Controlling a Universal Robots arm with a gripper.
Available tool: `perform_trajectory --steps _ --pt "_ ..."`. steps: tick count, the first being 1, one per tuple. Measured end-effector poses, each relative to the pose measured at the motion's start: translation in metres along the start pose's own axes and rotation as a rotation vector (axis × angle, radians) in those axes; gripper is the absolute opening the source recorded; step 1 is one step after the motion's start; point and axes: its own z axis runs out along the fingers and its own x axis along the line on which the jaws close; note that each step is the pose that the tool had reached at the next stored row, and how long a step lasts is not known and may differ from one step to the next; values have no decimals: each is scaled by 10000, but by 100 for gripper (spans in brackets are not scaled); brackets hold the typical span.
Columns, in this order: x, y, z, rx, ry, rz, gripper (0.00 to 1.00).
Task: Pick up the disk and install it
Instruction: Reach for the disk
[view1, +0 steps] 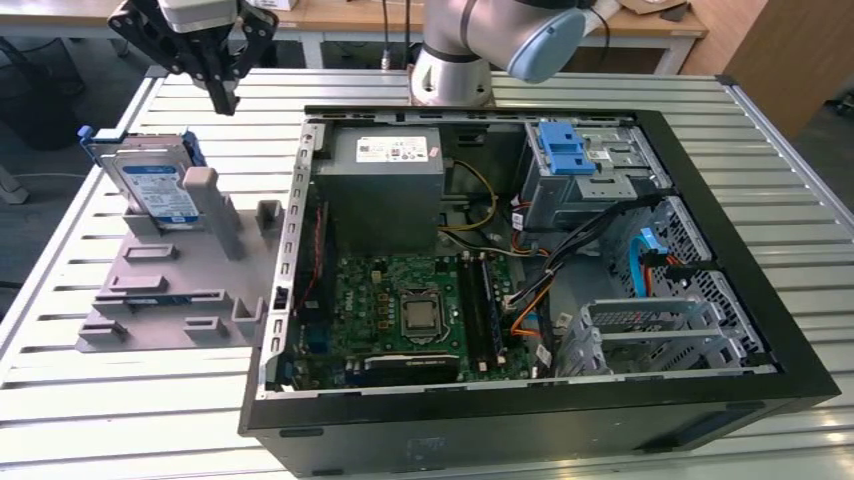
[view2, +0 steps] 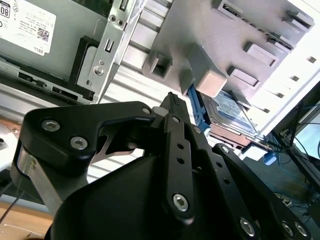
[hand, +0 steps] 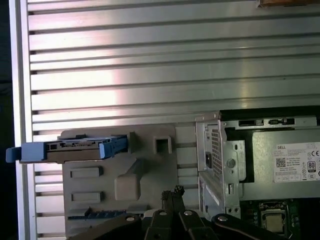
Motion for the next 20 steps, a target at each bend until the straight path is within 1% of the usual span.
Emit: perform_trajectory --steps 11,20 --pt "199 27 8 1 0 0 11" --pt "363 63 17 1 1 0 11"
